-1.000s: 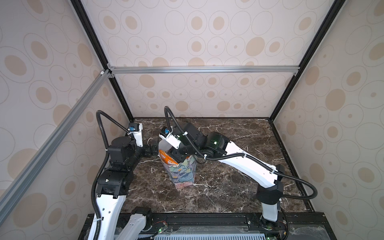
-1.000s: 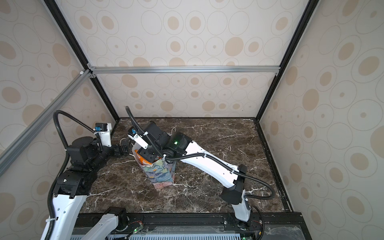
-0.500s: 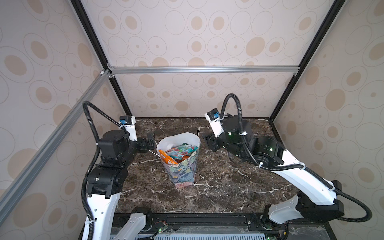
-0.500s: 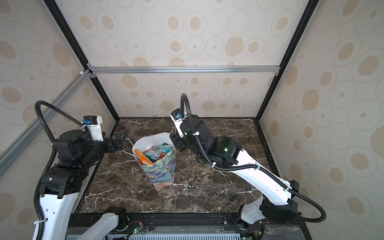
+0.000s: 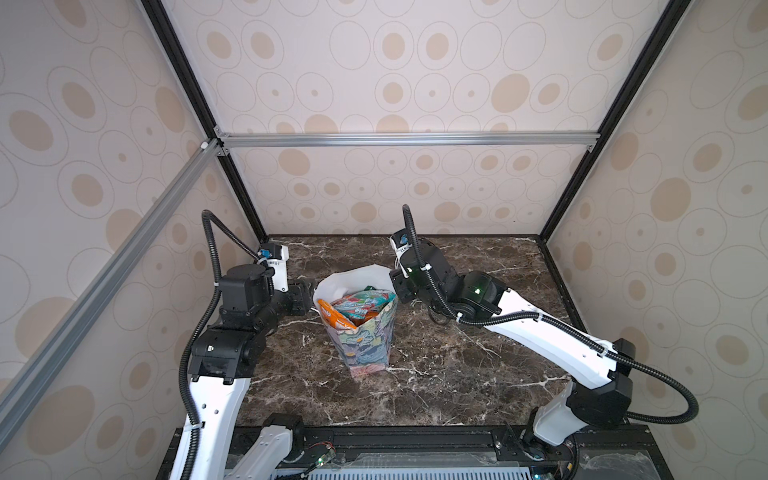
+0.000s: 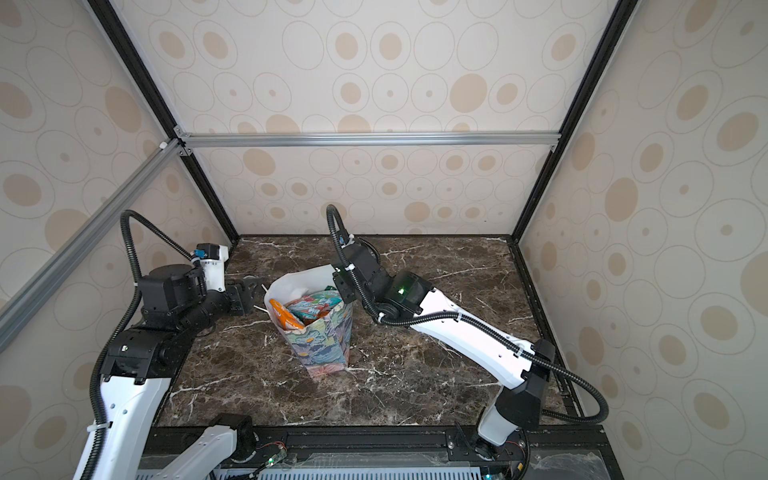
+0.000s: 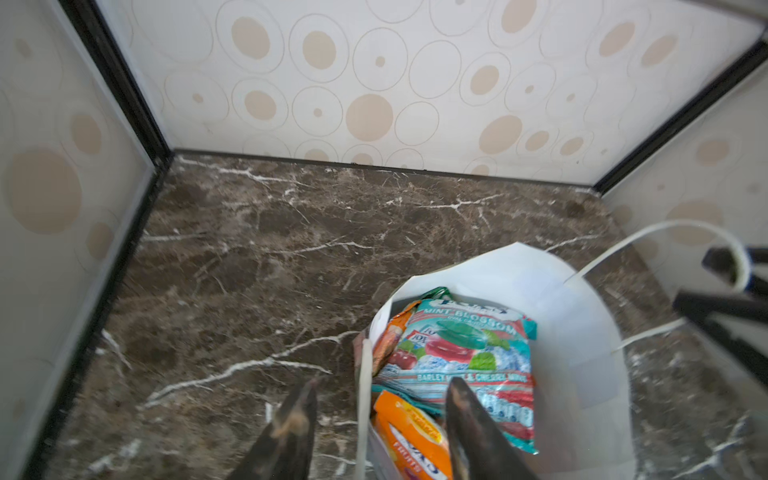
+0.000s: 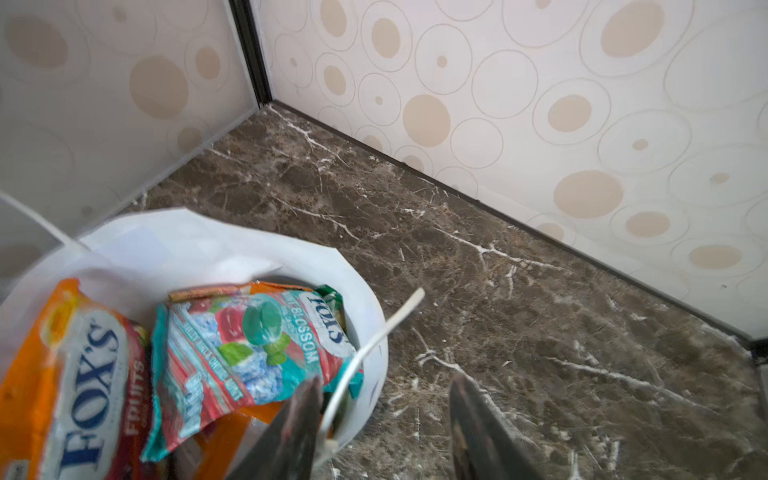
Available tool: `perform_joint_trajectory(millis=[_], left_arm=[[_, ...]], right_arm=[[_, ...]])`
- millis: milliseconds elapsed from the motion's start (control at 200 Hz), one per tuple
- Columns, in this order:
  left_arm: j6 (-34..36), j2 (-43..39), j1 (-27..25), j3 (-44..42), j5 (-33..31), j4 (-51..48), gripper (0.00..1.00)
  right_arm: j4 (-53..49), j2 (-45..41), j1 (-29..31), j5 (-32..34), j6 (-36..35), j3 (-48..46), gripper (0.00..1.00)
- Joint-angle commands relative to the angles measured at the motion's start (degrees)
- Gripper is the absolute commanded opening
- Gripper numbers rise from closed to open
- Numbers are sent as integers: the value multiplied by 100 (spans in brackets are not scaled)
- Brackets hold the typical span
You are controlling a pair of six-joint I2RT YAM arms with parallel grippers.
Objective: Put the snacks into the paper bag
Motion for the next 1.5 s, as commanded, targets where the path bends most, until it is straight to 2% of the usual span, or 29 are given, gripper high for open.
perform_joint_trajectory(millis=[0, 95, 130, 360, 455, 725, 1020, 1060, 1110, 1160, 1195, 1215, 1285, 1360, 1400, 1465, 1495], left_arm=[[90, 32, -9, -83, 182, 225, 26], [127, 163, -9, -111, 511, 442, 7], [128, 222, -10, -98, 663, 544, 0], [189, 1027, -33, 516, 1388, 1183, 0], [221, 1329, -244, 812, 1453, 1357, 0], [293, 1792, -1149, 1255, 882, 1684, 0], [279, 1962, -1468, 1007, 450, 1995, 0], [317, 1973, -1476, 956, 298, 2021, 7], [372, 2019, -1472, 944, 102, 2001, 20], [417, 2080, -1476, 980, -38, 1962, 23], [426, 2118, -1472, 1019, -83, 1927, 26], [427, 2130, -1471, 1039, -89, 1919, 30], [418, 2112, -1476, 1082, -72, 1947, 49], [400, 2047, -1476, 1140, -199, 1950, 74], [428, 1998, -1476, 1207, -297, 1889, 85], [440, 1925, -1476, 1371, -577, 1711, 99], [444, 1883, -1476, 1465, -740, 1597, 100]], right_arm=[[342, 87, -4, -39, -30, 47, 23], [417, 104, -60, -118, -169, 153, 2], [435, 127, -89, -140, -252, 218, 0], [497, 293, -345, -229, -879, 800, 0], [629, 239, -407, -226, -1049, 856, 0], [882, -324, -540, 3, -1241, 380, 0], [885, -859, -997, -241, -957, -390, 0], [884, -896, -998, -265, -931, -479, 3], [864, -930, -1005, -278, -899, -551, 8], [804, -934, -1021, -285, -881, -582, 14], [763, -933, -1045, -275, -874, -578, 23], [732, -939, -1062, -265, -864, -577, 25], [694, -971, -1083, -273, -879, -579, 27], [656, -1040, -1077, -333, -872, -544, 39], [593, -1091, -1079, -389, -868, -501, 42], [463, -1180, -1080, -436, -849, -426, 46], [399, -1253, -1077, -434, -845, -410, 47]])
